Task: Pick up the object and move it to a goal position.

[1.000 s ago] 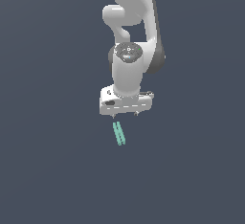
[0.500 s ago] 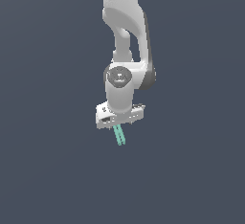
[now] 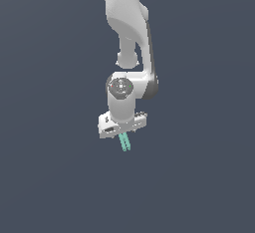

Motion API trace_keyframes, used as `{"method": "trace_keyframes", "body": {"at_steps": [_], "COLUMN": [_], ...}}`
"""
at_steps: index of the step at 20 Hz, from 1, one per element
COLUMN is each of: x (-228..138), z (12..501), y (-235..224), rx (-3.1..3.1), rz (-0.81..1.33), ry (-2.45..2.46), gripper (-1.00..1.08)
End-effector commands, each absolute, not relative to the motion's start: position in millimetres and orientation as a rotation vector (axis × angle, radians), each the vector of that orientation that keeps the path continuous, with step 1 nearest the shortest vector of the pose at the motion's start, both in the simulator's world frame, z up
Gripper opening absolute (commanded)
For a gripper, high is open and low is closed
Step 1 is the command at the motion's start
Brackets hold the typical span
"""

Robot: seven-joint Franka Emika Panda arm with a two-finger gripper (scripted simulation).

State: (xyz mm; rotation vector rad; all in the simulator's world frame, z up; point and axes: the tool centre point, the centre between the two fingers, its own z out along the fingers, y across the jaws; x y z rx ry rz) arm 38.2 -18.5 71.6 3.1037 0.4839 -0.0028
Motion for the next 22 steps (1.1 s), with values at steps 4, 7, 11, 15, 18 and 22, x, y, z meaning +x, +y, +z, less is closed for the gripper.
{"method": "trace_keyframes", "body": {"at_steps": [4, 7, 11, 15, 18, 22], "x": [38.3, 37.9, 37.5, 38.4, 38.9, 38.9], "z": [63.1, 49.5, 29.4, 21.1, 20.8, 20.8], "y": [-18.3, -18.3, -18.4, -18.6, -18.6, -18.6], "rx": [3.103, 3.103, 3.103, 3.103, 3.103, 3.103], "rz": [-0.002, -0.001, 0.0, 0.0, 0.0, 0.0], "ry": [0.485, 0.487, 0.49, 0.49, 0.49, 0.49], "gripper": [1.0, 1.0, 1.0, 1.0, -1.0, -1.0]}}
